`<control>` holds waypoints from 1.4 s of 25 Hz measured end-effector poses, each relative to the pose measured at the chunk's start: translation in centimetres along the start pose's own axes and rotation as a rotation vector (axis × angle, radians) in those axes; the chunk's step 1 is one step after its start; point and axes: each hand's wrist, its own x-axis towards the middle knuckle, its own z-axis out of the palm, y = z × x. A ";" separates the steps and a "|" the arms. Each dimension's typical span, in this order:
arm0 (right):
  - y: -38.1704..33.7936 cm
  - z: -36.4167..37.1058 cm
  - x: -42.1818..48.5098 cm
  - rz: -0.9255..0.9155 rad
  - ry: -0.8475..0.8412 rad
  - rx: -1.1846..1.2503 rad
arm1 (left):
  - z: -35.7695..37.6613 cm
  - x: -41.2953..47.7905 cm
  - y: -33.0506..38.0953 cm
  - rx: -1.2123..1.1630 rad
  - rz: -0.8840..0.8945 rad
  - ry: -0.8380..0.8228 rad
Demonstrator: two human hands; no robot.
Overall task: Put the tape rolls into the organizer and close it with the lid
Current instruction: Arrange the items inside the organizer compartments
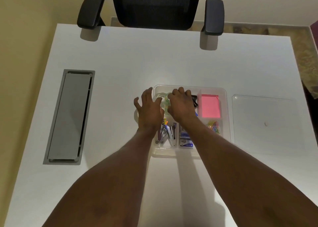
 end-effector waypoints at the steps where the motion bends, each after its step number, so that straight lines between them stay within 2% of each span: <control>1: 0.0 0.1 0.1 -0.008 0.004 -0.005 | 0.1 0.3 0.3 -0.001 -0.030 -0.013; 15: -0.3 0.8 -0.1 -0.030 -0.015 -0.071 | -0.5 2.1 1.4 0.056 -0.102 -0.115; 22: 0.6 0.4 -0.1 -0.023 0.076 -0.044 | -0.1 2.1 1.3 0.068 -0.092 -0.076; 30: 0.3 0.2 1.2 -0.050 0.079 -0.065 | 0.1 2.4 1.4 0.096 -0.087 -0.067; 35: 0.6 0.4 1.3 -0.017 0.105 -0.047 | 0.5 2.6 1.1 0.092 -0.073 0.016</control>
